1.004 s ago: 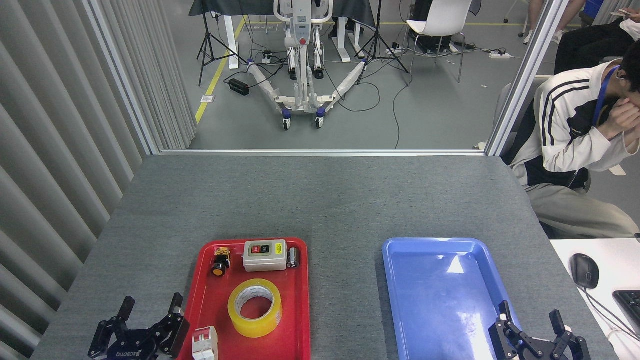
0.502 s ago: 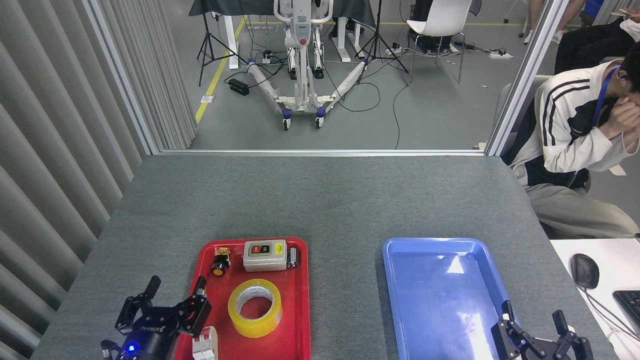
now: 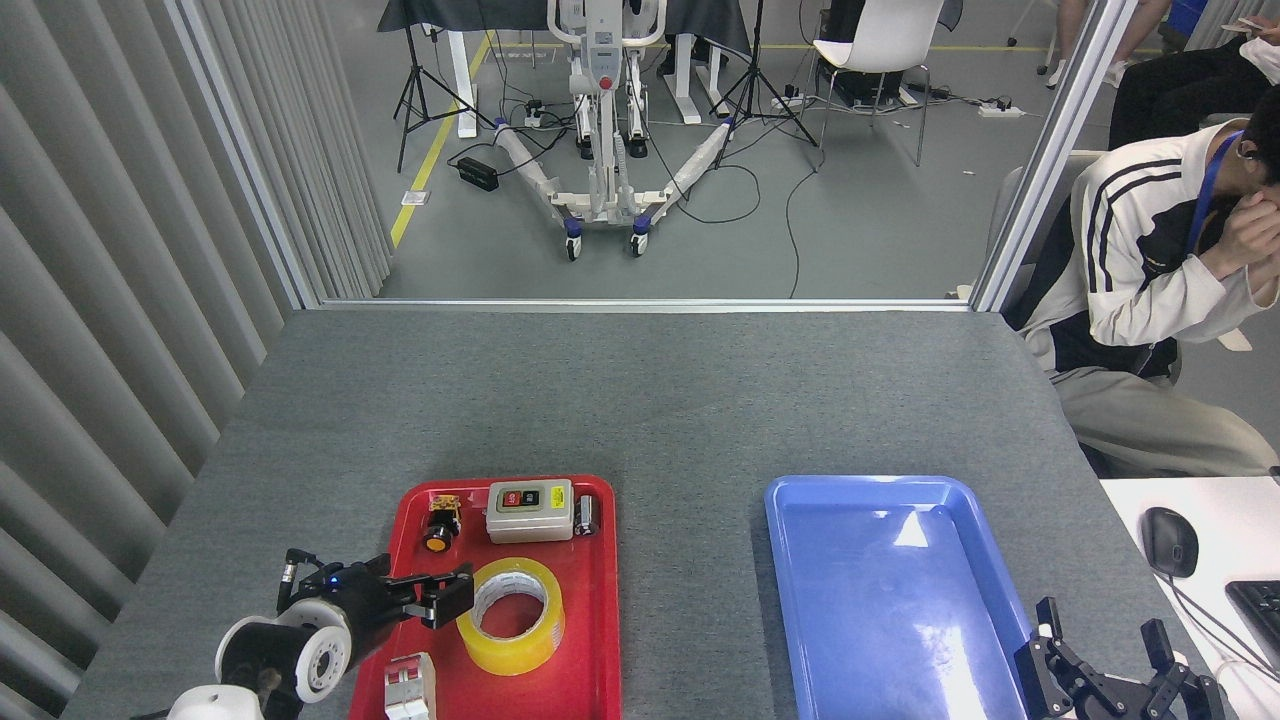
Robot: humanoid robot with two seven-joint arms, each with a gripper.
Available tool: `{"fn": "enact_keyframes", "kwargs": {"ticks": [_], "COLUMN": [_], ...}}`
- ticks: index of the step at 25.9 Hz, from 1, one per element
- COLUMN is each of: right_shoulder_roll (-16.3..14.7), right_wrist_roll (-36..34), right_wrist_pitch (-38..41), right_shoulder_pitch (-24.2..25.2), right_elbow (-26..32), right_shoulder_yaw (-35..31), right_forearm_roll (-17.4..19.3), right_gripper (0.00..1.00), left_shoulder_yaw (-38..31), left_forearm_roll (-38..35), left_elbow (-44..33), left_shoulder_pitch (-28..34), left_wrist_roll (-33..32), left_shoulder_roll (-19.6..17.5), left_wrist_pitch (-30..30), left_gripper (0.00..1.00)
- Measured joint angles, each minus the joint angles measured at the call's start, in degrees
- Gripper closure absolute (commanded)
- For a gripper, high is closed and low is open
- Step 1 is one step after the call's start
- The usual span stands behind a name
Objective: Place and move tape with both arms
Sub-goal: 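Reach the left gripper to the yellow tape roll in the red tray, then grasp the tape roll with the left gripper and lift it out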
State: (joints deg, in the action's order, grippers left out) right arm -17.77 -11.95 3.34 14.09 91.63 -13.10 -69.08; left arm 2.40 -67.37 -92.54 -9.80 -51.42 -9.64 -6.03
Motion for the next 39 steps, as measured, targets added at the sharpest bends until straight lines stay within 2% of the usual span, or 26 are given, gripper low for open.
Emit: {"fn": "enact_keyframes", "kwargs": {"ticks": [3, 10, 23, 24, 25, 29, 31, 32, 33, 36, 39], "right_shoulder_roll": [0.06, 0.13, -0.33, -0.31, -0.29, -0.16, -0.10, -0.10, -0.12, -0.31, -0.38], "right_wrist_roll": [-0.10, 0.27, 0.53, 0.59, 0.62, 0.62, 0.52, 0.51, 0.51, 0.49, 0.37], "right_wrist_pitch": [0.39, 0.89, 0.72, 0.71, 0.71, 0.71, 0.71, 0.71, 0.71, 0.70, 0.70], "right_shoulder_pitch": [0.06, 0.14, 0.44, 0.51, 0.63, 1.15, 1.34, 1.42, 1.45, 1.45, 1.39], "right_elbow": [-0.05, -0.22, -0.28, -0.25, -0.25, -0.26, -0.24, -0.24, -0.24, -0.18, -0.14], "right_shoulder_yaw": [-0.33, -0.50, 0.19, 0.23, 0.23, 0.29, 0.32, 0.33, 0.34, 0.36, 0.45], "right_forearm_roll": [0.00, 0.08, 0.38, 0.40, 0.41, 0.39, 0.25, 0.20, 0.17, 0.10, 0.09], "right_gripper": [0.00, 0.00, 0.00, 0.00, 0.00, 0.00, 0.00, 0.00, 0.00, 0.00, 0.00], "left_shoulder_yaw": [0.76, 3.88, 5.04, 5.22, 5.38, 6.53, 6.94, 7.04, 7.12, 7.15, 6.82], "left_forearm_roll": [0.06, 0.11, 0.13, 0.12, 0.10, 0.06, 0.09, 0.15, 0.24, 1.37, 5.56], "left_elbow": [3.25, 8.61, 16.47, 17.08, 17.66, 20.33, 21.49, 22.06, 22.49, 22.97, 22.94], "left_shoulder_pitch": [-2.77, -7.08, -10.91, -11.09, -11.35, -12.15, -12.64, -12.85, -13.01, -13.28, -13.40], "left_wrist_roll": [-5.54, -11.64, -13.80, -13.80, -13.79, -13.64, -13.53, -13.47, -13.46, -13.64, -13.96], "left_shoulder_roll": [-0.03, 0.17, 0.86, 0.90, 0.93, 1.06, 1.12, 1.16, 1.30, 1.74, 2.17], "left_wrist_pitch": [-0.02, -0.41, -0.50, -0.50, -0.50, -1.07, -1.83, -2.11, -2.49, -4.37, -7.69], "left_gripper": [0.00, 0.00, 0.02, 0.08, 0.18, 0.49, 0.69, 0.82, 1.00, 1.00, 1.00]}}
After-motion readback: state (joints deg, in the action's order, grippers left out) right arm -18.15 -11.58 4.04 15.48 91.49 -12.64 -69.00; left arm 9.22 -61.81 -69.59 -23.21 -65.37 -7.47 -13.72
